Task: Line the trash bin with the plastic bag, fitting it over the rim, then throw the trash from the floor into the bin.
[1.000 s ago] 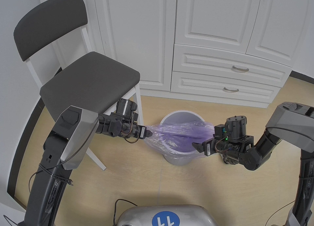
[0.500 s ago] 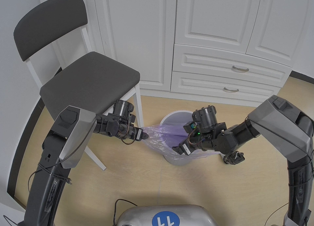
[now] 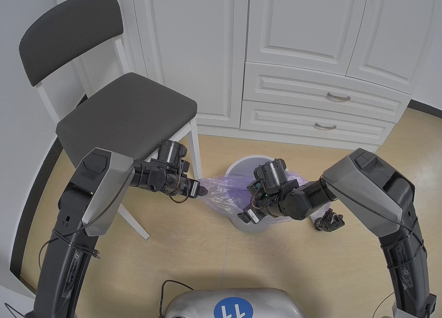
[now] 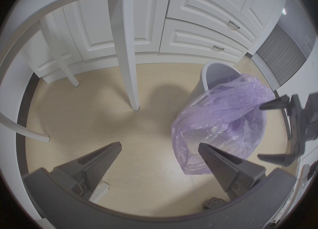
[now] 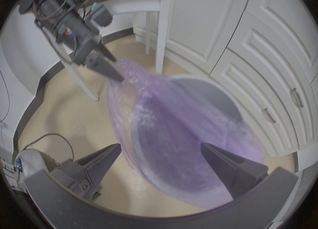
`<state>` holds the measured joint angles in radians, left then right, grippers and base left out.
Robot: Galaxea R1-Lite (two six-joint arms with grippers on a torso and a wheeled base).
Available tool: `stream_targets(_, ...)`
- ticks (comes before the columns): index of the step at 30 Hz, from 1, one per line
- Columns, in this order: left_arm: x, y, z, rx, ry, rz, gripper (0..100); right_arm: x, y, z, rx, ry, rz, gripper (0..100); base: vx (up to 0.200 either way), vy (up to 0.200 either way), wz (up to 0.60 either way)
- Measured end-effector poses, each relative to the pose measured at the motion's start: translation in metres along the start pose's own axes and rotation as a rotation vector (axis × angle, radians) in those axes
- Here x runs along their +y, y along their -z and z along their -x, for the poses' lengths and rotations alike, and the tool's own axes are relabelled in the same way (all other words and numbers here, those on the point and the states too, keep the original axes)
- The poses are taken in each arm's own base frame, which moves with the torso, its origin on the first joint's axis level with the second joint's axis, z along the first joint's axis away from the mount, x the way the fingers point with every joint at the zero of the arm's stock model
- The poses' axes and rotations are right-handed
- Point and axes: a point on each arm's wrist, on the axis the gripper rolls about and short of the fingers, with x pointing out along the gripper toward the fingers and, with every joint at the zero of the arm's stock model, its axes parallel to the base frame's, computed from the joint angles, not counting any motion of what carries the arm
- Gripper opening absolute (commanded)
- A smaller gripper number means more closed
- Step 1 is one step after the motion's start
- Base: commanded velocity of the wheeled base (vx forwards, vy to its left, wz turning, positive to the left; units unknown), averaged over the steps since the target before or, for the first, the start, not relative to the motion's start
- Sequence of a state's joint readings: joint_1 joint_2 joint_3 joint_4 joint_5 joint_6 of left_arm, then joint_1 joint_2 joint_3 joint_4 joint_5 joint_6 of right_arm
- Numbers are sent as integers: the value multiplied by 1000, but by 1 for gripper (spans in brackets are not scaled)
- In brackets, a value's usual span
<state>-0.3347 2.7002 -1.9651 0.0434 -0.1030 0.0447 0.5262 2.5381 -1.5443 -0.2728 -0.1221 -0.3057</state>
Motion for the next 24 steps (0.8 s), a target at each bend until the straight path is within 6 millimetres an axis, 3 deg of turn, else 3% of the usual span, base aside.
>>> stream_targets(13,0,-1,0,-6,-2,-1,100,4,26,-23,116,-31,-4,100,0,0,0)
stream_targets(24,1,-2,0,-10,-4,0,100,-20,54,-20,238,-48,-35,100,0,0,0)
